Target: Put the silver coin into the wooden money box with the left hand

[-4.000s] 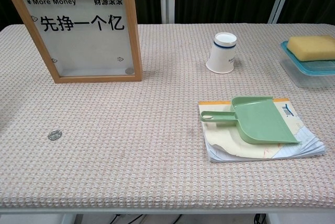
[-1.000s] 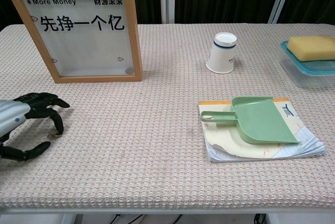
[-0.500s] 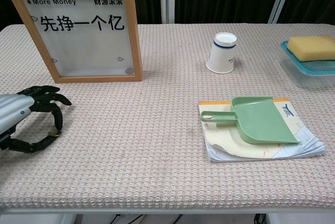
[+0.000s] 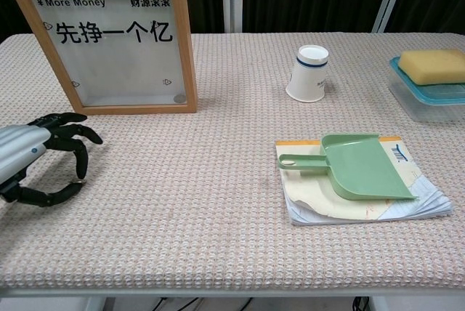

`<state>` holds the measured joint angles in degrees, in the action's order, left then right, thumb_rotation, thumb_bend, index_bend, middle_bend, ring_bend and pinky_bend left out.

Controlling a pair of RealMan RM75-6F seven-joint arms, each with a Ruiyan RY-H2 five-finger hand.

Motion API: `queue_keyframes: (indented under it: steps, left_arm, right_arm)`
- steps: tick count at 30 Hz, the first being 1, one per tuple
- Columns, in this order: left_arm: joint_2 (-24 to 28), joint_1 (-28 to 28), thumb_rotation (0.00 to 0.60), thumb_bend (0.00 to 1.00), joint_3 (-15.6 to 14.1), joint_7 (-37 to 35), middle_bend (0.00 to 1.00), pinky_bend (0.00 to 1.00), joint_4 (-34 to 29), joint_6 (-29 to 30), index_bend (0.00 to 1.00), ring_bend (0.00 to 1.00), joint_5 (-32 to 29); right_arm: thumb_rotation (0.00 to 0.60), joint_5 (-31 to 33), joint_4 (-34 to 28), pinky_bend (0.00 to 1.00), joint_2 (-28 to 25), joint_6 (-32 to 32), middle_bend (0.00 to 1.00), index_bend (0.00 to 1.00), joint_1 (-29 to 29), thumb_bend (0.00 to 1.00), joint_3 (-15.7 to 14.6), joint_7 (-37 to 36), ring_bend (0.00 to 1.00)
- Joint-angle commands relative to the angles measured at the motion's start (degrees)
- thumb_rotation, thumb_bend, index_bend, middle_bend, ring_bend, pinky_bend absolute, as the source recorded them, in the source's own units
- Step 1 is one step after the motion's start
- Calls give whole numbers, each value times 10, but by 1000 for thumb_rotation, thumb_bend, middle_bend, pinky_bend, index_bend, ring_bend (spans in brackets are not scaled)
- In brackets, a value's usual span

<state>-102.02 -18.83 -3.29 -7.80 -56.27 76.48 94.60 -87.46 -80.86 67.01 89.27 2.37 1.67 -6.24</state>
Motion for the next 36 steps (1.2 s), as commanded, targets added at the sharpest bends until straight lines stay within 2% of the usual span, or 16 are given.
queue_keyframes:
  steps: [1, 10, 13, 19, 23, 26, 30, 36]
  left_arm:
    - [0, -1, 600, 390, 1, 1, 221, 76, 1, -1, 556, 30, -1]
    - [5, -4, 600, 410, -2, 0, 222, 76, -5, -8, 585, 30, -6]
    - [17, -3, 600, 410, -4, 2, 223, 77, -26, 3, 593, 30, 0]
    - [90, 17, 600, 410, -13, 45, 229, 81, -134, 65, 602, 30, 24]
    - [160, 27, 600, 411, -3, 101, 231, 94, -227, 93, 602, 30, 25]
    - [215, 28, 600, 411, 11, 125, 234, 102, -301, 115, 602, 31, 29]
    - [289, 16, 600, 410, 48, 130, 241, 117, -379, 127, 605, 41, 26]
    - [381, -27, 600, 410, 109, 76, 242, 117, -437, 88, 606, 42, -12]
  right_arm:
    - [600, 1, -1, 0, 0, -1, 0, 0, 0, 339, 1, 0, 0]
    - [600, 2, -1, 0, 0, -4, 0, 0, -1, 338, 1, 0, 0]
    - [600, 2, -2, 0, -1, 0, 0, 0, 0, 339, 2, 0, 0]
    - [600, 0, -6, 0, -6, 6, 0, 0, 0, 339, 4, -1, 0]
    - [600, -4, -9, 0, -5, 6, 0, 0, -1, 338, 3, 0, 0]
    - [600, -7, -10, 0, -3, 7, 0, 0, -1, 339, 2, 2, 0]
    - [600, -10, -13, 0, -3, 12, 0, 0, -1, 339, 3, 5, 0]
    - [600, -13, -21, 0, -5, 21, 0, 0, 2, 339, 3, 12, 0]
